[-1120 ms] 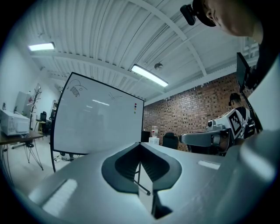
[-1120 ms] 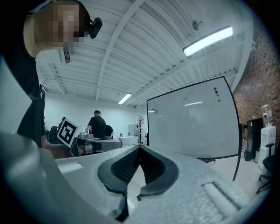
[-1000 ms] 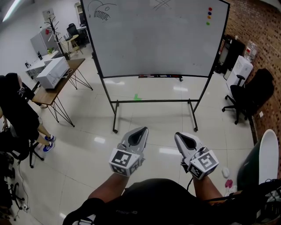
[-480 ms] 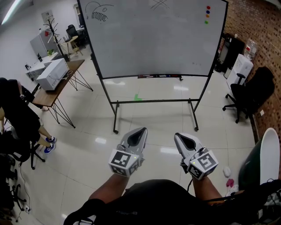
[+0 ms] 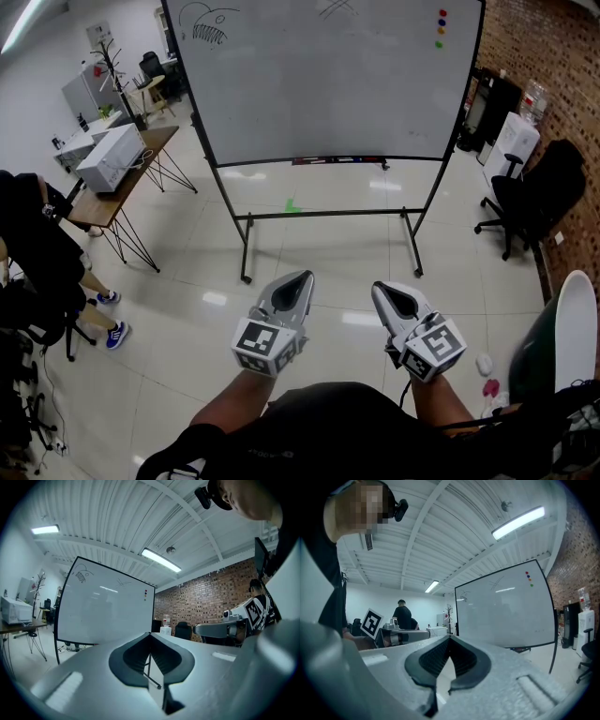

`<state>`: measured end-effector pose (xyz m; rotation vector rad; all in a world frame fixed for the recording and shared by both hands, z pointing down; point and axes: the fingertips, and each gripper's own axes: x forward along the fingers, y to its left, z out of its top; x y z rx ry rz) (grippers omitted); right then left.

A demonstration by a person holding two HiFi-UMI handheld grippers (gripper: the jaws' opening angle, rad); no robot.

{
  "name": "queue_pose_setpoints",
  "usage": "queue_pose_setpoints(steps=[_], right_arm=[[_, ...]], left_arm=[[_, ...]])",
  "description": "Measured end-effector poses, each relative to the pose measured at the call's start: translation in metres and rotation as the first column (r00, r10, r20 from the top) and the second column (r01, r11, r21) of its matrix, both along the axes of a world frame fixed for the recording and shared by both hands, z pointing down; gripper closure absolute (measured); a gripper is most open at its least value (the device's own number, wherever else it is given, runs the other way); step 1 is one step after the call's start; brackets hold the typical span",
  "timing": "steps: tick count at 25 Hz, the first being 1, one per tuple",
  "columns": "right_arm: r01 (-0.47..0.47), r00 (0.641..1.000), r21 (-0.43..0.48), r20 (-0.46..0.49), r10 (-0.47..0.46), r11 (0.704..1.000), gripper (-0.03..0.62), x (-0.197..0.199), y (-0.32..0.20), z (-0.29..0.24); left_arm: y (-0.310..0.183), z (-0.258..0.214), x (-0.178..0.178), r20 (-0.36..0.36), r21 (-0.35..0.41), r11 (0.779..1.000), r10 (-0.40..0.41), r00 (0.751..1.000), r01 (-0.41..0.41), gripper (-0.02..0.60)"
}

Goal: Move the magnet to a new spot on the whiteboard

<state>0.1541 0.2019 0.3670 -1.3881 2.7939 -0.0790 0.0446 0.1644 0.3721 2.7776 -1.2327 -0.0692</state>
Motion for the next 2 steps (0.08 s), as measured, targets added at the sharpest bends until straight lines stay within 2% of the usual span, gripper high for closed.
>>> queue_pose_setpoints(steps=[2], right_arm=[[0.001,1.0,0.002,0.0,-0.001,1.0,0.591,-0.0001,-0.0005,-0.0003]], left_arm=[[-0.0008,0.0002,-0.0005,-0.001,0.0,1.0,-0.004,1.0,0.004,0.566]])
